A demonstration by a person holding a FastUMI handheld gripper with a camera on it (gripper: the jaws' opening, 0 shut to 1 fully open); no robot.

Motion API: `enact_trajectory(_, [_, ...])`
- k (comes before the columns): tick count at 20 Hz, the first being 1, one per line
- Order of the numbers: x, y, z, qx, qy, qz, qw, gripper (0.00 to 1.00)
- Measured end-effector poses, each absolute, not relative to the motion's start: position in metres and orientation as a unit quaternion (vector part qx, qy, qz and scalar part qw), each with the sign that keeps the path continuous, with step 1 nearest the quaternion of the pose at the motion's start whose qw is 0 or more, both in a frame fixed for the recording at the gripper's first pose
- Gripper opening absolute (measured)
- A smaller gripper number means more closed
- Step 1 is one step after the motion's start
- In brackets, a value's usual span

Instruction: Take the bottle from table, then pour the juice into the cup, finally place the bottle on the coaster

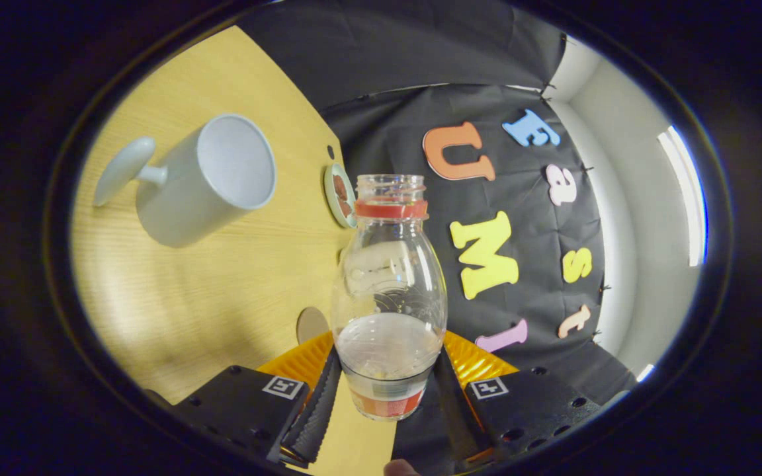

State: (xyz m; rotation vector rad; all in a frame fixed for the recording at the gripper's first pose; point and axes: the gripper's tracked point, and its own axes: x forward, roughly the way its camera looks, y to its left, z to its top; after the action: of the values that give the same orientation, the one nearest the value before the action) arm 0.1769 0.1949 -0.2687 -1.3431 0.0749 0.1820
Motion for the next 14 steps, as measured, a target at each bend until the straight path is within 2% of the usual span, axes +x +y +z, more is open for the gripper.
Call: enact_trajectory(14, [0.189, 0.208, -0.262, -0.734, 0.004, 0.089, 0.674, 0.77])
